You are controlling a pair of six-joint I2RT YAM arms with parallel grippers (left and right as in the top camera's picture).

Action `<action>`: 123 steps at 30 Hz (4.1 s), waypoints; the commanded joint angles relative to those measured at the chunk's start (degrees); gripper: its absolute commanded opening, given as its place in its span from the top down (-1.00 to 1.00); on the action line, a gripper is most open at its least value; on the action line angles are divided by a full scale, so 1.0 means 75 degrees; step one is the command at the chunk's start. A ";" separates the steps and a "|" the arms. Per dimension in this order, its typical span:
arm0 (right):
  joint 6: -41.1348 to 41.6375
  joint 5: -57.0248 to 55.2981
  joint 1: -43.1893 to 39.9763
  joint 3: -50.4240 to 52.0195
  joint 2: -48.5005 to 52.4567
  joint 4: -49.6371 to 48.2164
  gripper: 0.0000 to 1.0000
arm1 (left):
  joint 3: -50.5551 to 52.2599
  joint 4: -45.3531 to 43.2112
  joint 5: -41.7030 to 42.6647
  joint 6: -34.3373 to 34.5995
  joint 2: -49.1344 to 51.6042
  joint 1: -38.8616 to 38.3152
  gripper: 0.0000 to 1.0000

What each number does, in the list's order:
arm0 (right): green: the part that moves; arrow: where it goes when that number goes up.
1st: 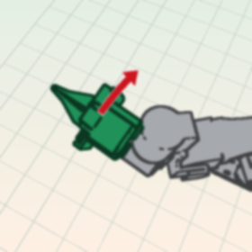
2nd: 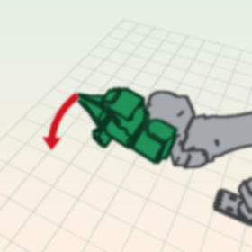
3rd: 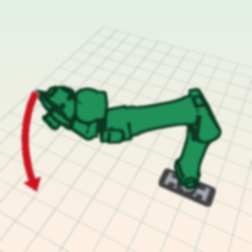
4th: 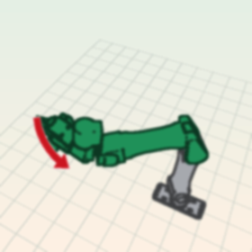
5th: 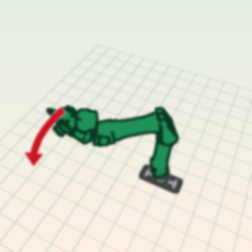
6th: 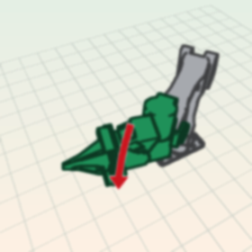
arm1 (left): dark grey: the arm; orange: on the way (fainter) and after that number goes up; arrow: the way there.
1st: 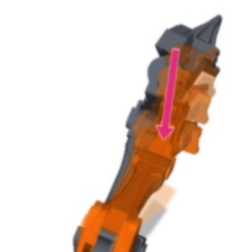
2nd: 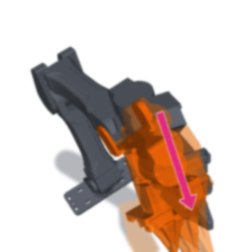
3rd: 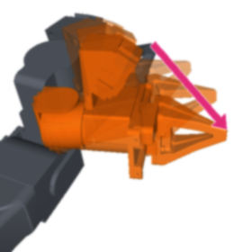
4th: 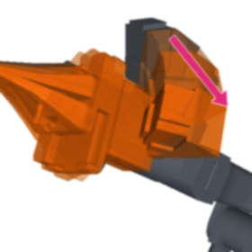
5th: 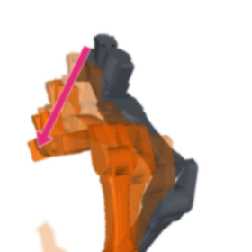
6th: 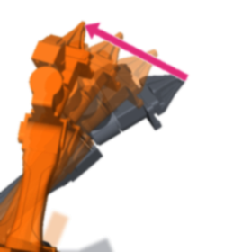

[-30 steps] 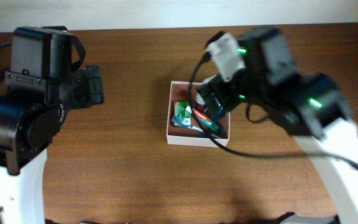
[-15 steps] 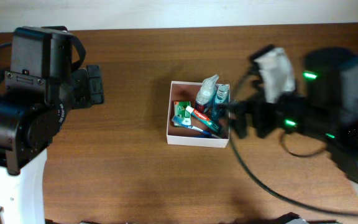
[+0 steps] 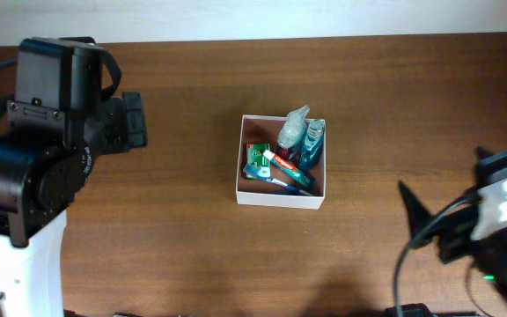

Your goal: Pack container

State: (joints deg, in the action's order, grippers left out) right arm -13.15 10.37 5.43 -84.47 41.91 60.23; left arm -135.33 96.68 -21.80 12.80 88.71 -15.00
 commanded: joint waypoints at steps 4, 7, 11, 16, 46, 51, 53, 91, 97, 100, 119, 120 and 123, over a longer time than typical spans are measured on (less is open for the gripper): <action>-0.0189 0.0364 -0.0350 0.4258 -0.2031 -0.1440 -0.97 | -0.0064 0.0000 -0.0128 -0.0122 -0.0029 0.0038 -0.99; -0.0181 0.0388 -0.0478 0.5896 -0.2908 -0.1851 -0.97 | -0.0064 0.0000 -0.0128 -0.0122 -0.0029 0.0035 -0.99; -0.0125 0.0866 -0.0595 0.7685 -0.4004 -0.2474 -0.98 | -0.0064 0.0000 -0.0128 -0.0122 -0.0029 0.0038 -0.99; 0.0227 0.0991 -0.0641 0.8947 -0.4940 -0.2798 -0.98 | -0.0064 0.0000 -0.0128 -0.0122 -0.0029 0.0038 -0.98; 0.0242 0.0985 -0.0641 1.0040 -0.5348 -0.3491 -0.98 | -0.0064 0.0000 -0.0128 -0.0122 -0.0029 0.0035 -0.99; 0.0242 0.0985 -0.0641 1.0040 -0.5348 -0.3491 -0.98 | -0.0064 0.0000 -0.0251 -0.0125 -0.0079 0.0038 -0.99; 0.0245 0.0985 -0.0641 1.0040 -0.5348 -0.3491 -0.98 | -0.0061 0.0000 -0.0452 -0.0125 -0.0169 0.0038 -0.99; 0.0242 0.0985 -0.0641 1.0040 -0.5348 -0.3491 -0.98 | 1.6827 -0.9433 0.2742 -0.1483 -1.1765 0.2696 -0.99; 0.0242 0.0985 -0.0641 1.0040 -0.5348 -0.3491 -0.98 | 1.7045 -0.9463 0.2739 -0.1486 -1.1791 0.2696 -0.99; 0.0242 0.0985 -0.0641 1.0040 -0.5348 -0.3491 -0.98 | 1.7045 -0.9463 0.2739 -0.1486 -1.1788 0.2696 -0.99; 0.0242 0.0985 -0.0641 1.0040 -0.5348 -0.3491 -0.97 | 1.7045 -0.9460 0.2739 -0.1486 -1.1788 0.2693 -0.99; 0.0242 0.0985 -0.0641 1.0040 -0.5348 -0.3491 -0.99 | 1.7045 -0.9460 0.2739 -0.1486 -1.1788 0.2693 -0.99; 0.0242 0.0985 -0.0641 1.0040 -0.5348 -0.3491 -0.97 | 1.7045 -0.9460 0.2739 -0.1486 -1.1788 0.2696 -0.99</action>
State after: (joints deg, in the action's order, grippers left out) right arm -11.86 17.08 1.15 -9.47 2.39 34.17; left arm -8.10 26.11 -1.85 2.57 0.95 4.91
